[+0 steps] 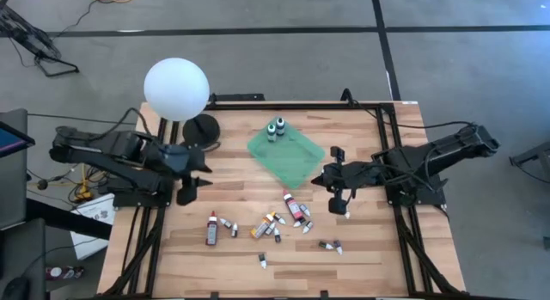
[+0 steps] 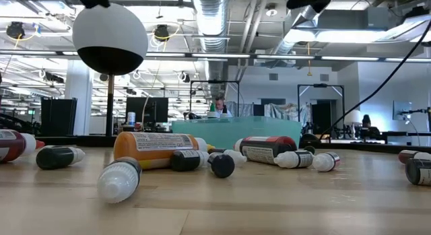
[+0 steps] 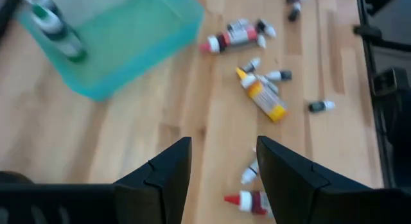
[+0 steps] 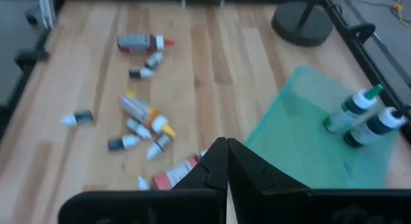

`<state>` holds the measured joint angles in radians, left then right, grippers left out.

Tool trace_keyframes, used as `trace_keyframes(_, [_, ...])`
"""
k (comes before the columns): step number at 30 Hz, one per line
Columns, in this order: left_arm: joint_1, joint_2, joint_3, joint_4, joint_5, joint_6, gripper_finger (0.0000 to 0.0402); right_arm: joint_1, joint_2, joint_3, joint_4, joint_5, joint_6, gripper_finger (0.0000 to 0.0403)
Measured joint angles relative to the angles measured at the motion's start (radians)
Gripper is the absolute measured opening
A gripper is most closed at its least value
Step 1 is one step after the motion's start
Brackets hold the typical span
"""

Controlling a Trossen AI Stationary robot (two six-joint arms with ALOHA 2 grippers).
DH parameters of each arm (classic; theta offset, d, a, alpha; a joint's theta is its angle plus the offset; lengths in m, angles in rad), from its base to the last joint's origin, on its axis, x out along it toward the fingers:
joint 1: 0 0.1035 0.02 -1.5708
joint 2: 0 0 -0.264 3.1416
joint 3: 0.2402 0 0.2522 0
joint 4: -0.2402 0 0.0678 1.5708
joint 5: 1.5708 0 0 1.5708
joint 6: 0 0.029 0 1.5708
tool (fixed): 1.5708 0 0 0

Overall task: Pick & Place food coloring
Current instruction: Put the large red food coloring bottle into the green bin

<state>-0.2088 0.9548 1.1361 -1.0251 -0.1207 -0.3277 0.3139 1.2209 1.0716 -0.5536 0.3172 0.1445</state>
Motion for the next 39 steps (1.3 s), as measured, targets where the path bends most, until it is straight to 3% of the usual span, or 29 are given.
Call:
trace_keyframes(9, [-0.039, 0.001, -0.189, 0.062, 0.057, -0.123, 0.0169, 0.036, 0.163, 0.000, 0.103, -0.004, 0.027, 0.0000])
trace_keyframes(17, [-0.092, 0.001, -0.330, 0.104, 0.065, -0.625, 0.0169, 0.024, 0.271, 0.000, 0.111, -0.002, 0.006, 0.0000])
trace_keyframes(22, [-0.136, 0.021, -0.358, 0.116, 0.066, -0.844, 0.0169, 0.029, 0.274, 0.000, 0.044, -0.001, 0.034, 0.0000])
trace_keyframes(29, [-0.198, 0.170, -0.360, 0.235, 0.072, -1.002, 0.0169, 0.087, 0.271, 0.000, -0.046, 0.003, 0.005, 0.0000])
trace_keyframes(39, [-0.219, 0.438, -0.360, 0.400, 0.257, -1.110, 0.0169, 0.120, 0.271, 0.000, -0.104, 0.001, -0.038, 0.0000])
